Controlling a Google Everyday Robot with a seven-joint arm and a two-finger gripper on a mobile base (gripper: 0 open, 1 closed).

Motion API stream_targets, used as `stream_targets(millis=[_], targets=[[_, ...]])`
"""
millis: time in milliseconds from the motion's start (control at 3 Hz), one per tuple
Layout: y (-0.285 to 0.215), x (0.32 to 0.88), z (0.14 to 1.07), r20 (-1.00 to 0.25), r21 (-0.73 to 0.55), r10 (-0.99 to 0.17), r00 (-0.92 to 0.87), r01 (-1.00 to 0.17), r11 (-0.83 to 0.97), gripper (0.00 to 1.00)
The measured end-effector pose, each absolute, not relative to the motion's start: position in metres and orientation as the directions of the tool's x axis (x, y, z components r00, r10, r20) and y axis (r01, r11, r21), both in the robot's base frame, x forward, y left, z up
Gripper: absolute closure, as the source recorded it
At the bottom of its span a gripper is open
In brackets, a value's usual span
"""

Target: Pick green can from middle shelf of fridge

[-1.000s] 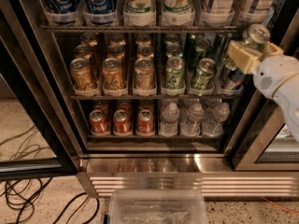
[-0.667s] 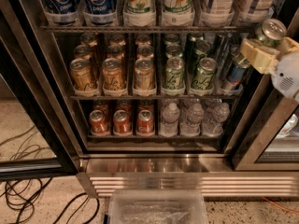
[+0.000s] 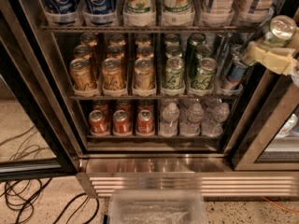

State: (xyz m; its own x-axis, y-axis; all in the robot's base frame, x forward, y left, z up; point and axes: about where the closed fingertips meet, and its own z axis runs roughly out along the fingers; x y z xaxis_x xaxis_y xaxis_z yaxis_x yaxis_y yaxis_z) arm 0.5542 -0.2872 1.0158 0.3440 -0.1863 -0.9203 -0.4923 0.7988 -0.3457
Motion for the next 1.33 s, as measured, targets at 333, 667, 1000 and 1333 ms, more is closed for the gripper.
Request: stream_targets(millis=[333,667,1000,1333], targets=[[-0.272,0.541,1.03,-0.889,-0.406,-0.159,0.429,-0.578,0.708,1.0],[-0.257,0.527,1.03,-0.883,-0.425,-0.146,0.446,-0.629,0.651,1.0],[-0.256,0.527,1.03,-0.883,-0.425,-0.145,0.446,-0.63,0.649,1.0],[-0.217,0.501,1.023,-0.905,-0.397,-0.11,0.412,-0.721,0.568,1.0]])
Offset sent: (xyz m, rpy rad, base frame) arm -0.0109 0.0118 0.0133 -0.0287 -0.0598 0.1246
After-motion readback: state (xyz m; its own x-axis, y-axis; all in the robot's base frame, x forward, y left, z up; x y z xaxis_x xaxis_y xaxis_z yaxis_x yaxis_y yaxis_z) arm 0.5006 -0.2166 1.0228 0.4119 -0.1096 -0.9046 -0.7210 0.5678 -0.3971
